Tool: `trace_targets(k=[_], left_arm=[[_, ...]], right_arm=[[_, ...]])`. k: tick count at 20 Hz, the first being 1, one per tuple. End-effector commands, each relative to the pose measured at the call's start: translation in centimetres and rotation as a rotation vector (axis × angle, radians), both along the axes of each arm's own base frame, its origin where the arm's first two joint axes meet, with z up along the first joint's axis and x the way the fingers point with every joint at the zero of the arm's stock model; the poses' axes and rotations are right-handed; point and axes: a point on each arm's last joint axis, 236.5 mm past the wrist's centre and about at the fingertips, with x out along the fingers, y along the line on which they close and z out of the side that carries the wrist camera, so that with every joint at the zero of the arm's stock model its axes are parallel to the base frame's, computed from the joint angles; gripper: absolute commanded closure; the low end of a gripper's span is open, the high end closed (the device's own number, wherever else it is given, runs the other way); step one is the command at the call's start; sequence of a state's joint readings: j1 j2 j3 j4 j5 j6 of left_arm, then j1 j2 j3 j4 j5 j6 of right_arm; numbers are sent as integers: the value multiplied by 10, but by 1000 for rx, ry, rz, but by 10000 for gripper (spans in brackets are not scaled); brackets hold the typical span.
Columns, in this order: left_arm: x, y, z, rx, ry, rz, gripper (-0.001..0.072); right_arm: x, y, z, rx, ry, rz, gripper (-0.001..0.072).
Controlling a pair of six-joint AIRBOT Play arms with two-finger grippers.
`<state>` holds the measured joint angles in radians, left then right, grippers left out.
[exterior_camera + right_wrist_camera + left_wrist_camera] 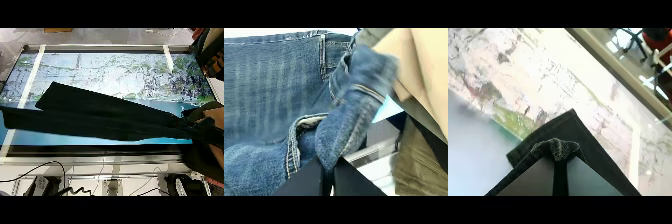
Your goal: Fold the clothes and pants, and hang the long-sleeved shirts on hangers.
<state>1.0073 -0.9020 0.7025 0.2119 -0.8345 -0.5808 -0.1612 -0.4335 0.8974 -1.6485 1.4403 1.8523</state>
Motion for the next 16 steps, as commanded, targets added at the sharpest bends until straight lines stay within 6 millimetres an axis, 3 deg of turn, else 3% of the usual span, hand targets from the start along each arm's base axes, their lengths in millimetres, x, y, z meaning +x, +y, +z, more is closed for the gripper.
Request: trace_targets(k=[1, 4, 7, 9, 11, 16], left_arm=[[48, -8, -6, 61, 52, 39, 670], [107, -41, -42, 65, 112, -3, 670], [155, -72, -85, 15, 180, -70, 670], [180, -78, -105, -61, 201, -73, 670], [201, -80, -108, -80, 195, -81, 670], [239, -81, -90, -55, 140, -105, 670]], right_arm=[[27, -4, -53, 21, 105, -6, 694], [52, -7, -99, 39, 193, 3, 693], [94, -12, -117, 30, 145, 16, 693], [122, -16, -125, 32, 82, 5, 693], [144, -18, -132, 59, 24, -42, 693], [178, -22, -138, 125, -90, -143, 693]])
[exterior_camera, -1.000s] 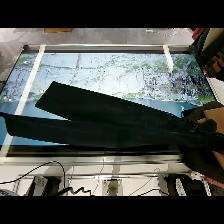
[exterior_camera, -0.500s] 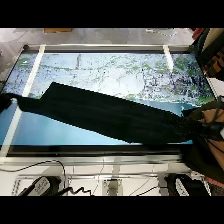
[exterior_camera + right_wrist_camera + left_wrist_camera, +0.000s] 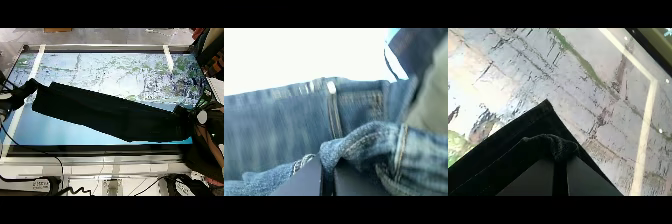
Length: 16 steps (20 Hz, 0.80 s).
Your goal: Fold the clothes and pants, and hang the long-sleeved shirts on hangers.
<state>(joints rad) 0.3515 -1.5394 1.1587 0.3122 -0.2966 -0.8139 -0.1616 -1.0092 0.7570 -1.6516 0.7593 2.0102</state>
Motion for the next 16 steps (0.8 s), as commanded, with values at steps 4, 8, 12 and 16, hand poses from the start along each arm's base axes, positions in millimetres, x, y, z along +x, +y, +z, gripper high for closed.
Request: trace_targets(k=[4, 8, 12, 16], left_arm=[[30, -5, -21, -13, 12, -6, 668], [33, -1, -41, -46, 32, 33, 667], [35, 17, -35, -115, -7, 152, 666], [38, 21, -33, -198, -32, 209, 666]], right_arm=[[53, -5, 18, 63, -246, -100, 693], [72, -10, 13, 125, -318, -177, 693], [90, -25, 10, 195, -409, -276, 692], [105, -26, 29, 212, -517, -272, 692]])
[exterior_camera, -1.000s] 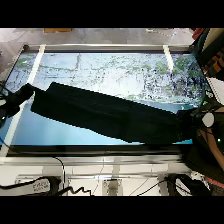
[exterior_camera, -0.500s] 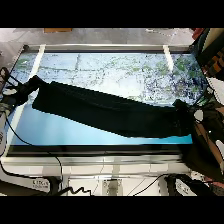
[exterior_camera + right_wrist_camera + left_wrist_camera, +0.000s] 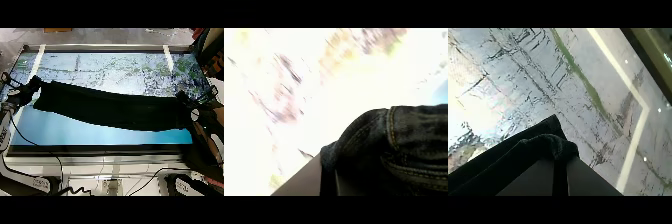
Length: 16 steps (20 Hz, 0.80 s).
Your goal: Fold the clothes and pants, and hang the long-sleeved shirts on hangers.
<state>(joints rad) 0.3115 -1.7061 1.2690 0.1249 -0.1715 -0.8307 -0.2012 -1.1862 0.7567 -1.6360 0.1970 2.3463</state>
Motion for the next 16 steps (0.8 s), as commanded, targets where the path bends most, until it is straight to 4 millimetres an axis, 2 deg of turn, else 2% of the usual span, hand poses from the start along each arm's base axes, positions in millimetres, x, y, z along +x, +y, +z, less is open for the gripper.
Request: trace_targets(k=[1, 4, 5, 6, 7, 8, 11, 13, 14, 15, 16], left_arm=[[4, 4, 0, -56, -19, 51, 666], [16, -8, 2, -47, -28, 23, 665], [20, -11, 7, -31, -37, 10, 650], [23, -11, 13, 5, -45, -6, 503], [25, -10, 20, 45, -52, -22, 162], [27, -9, 26, 49, -64, -21, 13], [20, -9, 54, 150, -86, -124, 3], [7, -9, 72, 234, -77, -224, 7], [-3, -7, 77, 217, -66, -254, 14], [-14, -1, 79, 175, -42, -264, 40], [-29, 7, 73, 121, 10, -273, 137]], right_arm=[[11, -3, 8, 23, -73, -22, 692], [11, -3, -12, 33, -30, -23, 691], [11, -3, -16, 34, -22, -23, 654], [11, -3, -18, 34, -19, -23, 485], [11, -3, -18, 32, -19, -22, 237], [12, -3, -17, 28, -19, -19, 78], [9, -2, -19, 31, -6, -19, 79], [6, -2, -15, 30, 1, -19, 79], [4, -2, -12, 25, 5, -16, 80], [2, -1, -8, 11, 6, -7, 81], [0, -1, -2, -17, 7, 12, 82]])
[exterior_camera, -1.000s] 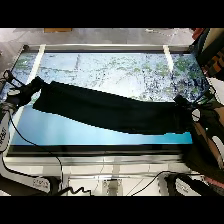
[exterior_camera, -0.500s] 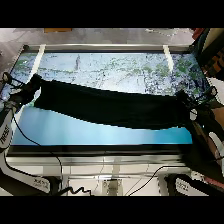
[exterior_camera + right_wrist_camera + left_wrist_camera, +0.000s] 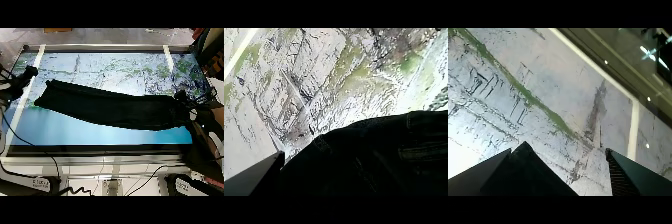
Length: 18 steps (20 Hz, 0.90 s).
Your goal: Fold the clothes and pants, and hang the long-sleeved shirts on hangers.
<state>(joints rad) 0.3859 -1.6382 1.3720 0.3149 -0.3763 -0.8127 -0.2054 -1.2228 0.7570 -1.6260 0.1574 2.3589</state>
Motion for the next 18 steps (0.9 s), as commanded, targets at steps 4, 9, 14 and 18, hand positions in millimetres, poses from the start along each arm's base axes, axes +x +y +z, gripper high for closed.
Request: trace_targets(k=[4, 9, 14, 18], left_arm=[[-125, 22, -82, -152, 507, -102, 164], [-154, 7, -140, -363, 528, 15, 161], [-135, -5, -175, -447, 504, 29, 83], [-116, -11, -192, -370, 469, 8, 83]], right_arm=[[-11, 16, 31, -207, 24, 174, 85], [-8, 92, 39, -354, 38, 445, 86], [0, 152, 58, -375, -26, 577, 86], [11, 160, 87, -384, -89, 578, 87]])
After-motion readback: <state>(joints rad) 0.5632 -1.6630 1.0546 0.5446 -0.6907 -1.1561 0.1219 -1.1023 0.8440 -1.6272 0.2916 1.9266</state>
